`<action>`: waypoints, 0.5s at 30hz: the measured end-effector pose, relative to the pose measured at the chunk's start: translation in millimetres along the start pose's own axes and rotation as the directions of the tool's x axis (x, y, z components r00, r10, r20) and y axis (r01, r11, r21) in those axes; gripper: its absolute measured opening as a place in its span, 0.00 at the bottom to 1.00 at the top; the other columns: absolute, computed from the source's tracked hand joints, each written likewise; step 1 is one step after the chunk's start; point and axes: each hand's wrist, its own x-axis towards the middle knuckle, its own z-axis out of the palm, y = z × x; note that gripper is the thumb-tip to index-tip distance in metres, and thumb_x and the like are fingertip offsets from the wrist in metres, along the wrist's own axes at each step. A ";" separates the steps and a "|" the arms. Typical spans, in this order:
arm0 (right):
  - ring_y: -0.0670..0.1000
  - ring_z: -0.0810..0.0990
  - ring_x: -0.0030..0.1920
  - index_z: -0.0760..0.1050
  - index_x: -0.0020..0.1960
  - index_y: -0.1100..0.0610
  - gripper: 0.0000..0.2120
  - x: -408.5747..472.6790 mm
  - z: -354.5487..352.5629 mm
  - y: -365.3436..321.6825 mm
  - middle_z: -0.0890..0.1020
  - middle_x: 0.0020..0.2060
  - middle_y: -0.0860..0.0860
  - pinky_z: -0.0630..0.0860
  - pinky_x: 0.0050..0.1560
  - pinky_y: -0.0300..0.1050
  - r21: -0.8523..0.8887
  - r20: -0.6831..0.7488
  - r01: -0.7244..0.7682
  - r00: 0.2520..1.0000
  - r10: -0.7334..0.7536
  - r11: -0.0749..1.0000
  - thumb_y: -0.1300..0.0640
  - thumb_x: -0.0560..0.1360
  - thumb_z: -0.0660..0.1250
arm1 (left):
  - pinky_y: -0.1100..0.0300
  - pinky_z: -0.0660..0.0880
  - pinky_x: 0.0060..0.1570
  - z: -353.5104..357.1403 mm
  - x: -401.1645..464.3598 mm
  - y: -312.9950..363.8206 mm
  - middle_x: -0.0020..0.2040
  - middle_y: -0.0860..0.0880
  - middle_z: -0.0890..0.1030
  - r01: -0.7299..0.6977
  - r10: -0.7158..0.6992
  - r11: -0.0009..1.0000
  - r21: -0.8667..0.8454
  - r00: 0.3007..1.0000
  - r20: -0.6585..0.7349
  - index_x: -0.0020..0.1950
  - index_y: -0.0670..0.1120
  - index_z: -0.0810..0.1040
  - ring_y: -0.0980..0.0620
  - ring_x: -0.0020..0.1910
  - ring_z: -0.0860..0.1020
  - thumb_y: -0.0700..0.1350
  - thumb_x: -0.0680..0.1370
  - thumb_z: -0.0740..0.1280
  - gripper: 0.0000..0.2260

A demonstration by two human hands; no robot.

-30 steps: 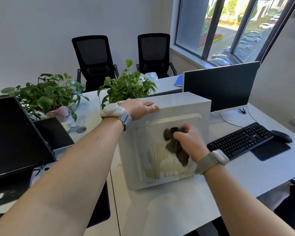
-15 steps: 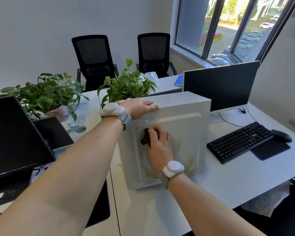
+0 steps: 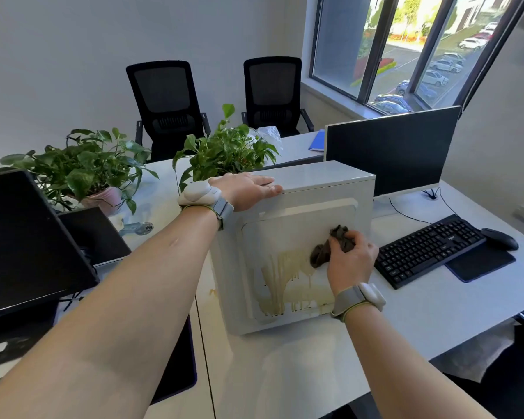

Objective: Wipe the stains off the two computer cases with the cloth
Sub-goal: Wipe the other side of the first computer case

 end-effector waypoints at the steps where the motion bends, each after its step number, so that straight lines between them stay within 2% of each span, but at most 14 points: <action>1: 0.47 0.74 0.45 0.78 0.60 0.52 0.15 2.1 -1.8 -4.5 0.69 0.59 0.52 0.75 0.51 0.37 0.018 0.005 0.020 1.000 -0.020 1.000 0.51 0.76 0.75 | 0.41 0.56 0.73 -0.9 1.5 1.5 0.81 0.62 0.61 0.000 0.000 1.000 0.000 1.000 0.001 0.77 0.72 0.61 0.41 0.80 0.58 0.80 0.74 0.48 0.33; 3: 0.45 0.74 0.49 0.76 0.63 0.49 0.19 4.1 -1.8 -14.6 0.68 0.61 0.50 0.71 0.49 0.29 0.049 -0.003 0.101 0.995 -0.101 0.994 0.52 0.75 0.76 | 0.41 0.55 0.74 -0.6 2.7 -0.3 0.81 0.62 0.60 0.008 -0.008 1.000 -0.009 1.000 0.004 0.77 0.72 0.61 0.41 0.81 0.57 0.80 0.74 0.48 0.33; 4: 0.45 0.74 0.52 0.75 0.66 0.47 0.22 6.2 -0.9 -16.2 0.67 0.62 0.50 0.72 0.52 0.30 0.034 0.001 0.176 0.984 -0.176 0.984 0.53 0.74 0.76 | 0.40 0.55 0.74 -0.1 3.6 -1.5 0.81 0.62 0.60 0.008 -0.008 1.000 -0.009 1.000 0.005 0.77 0.72 0.61 0.40 0.81 0.57 0.80 0.74 0.48 0.33; 6: 0.49 0.74 0.60 0.72 0.70 0.45 0.26 8.2 1.0 -8.9 0.66 0.66 0.49 0.77 0.62 0.42 -0.074 0.057 0.378 0.925 -0.375 0.923 0.56 0.75 0.75 | 0.40 0.55 0.74 1.0 4.8 -3.8 0.81 0.62 0.61 0.002 -0.002 1.000 -0.001 1.000 0.006 0.77 0.73 0.61 0.41 0.81 0.58 0.82 0.72 0.47 0.34; 8: 0.53 0.72 0.65 0.72 0.72 0.46 0.25 8.4 1.9 11.3 0.65 0.69 0.51 0.79 0.63 0.53 -0.176 0.097 0.505 0.863 -0.496 0.845 0.57 0.77 0.73 | 0.40 0.55 0.74 1.7 5.2 -4.1 0.81 0.62 0.61 -0.002 0.002 1.000 -0.002 1.000 0.001 0.77 0.73 0.61 0.41 0.81 0.58 0.82 0.72 0.47 0.34; 10: 0.56 0.74 0.63 0.72 0.73 0.47 0.24 4.1 -1.2 26.7 0.65 0.70 0.54 0.80 0.61 0.56 -0.170 0.063 0.427 0.904 -0.422 0.888 0.58 0.79 0.71 | 0.41 0.55 0.74 1.9 4.9 -2.9 0.81 0.62 0.60 -0.002 0.002 1.000 0.001 1.000 -0.001 0.77 0.72 0.61 0.41 0.81 0.57 0.81 0.73 0.48 0.33; 13: 0.56 0.75 0.59 0.73 0.73 0.52 0.23 5.5 -3.1 22.9 0.67 0.68 0.56 0.78 0.58 0.51 -0.099 0.018 0.277 0.961 -0.277 0.956 0.62 0.79 0.69 | 0.40 0.55 0.74 0.2 6.6 -3.3 0.81 0.63 0.60 0.003 -0.002 1.000 -0.008 1.000 0.012 0.77 0.72 0.61 0.41 0.81 0.56 0.81 0.73 0.48 0.34; 15: 0.50 0.72 0.60 0.73 0.72 0.53 0.23 10.0 -5.3 10.2 0.68 0.66 0.56 0.74 0.60 0.45 -0.065 0.001 0.339 0.941 -0.339 0.939 0.64 0.79 0.69 | 0.39 0.54 0.75 1.2 9.9 -5.6 0.81 0.63 0.60 -0.003 0.004 1.000 -0.026 1.000 0.019 0.77 0.72 0.61 0.41 0.81 0.56 0.82 0.72 0.48 0.35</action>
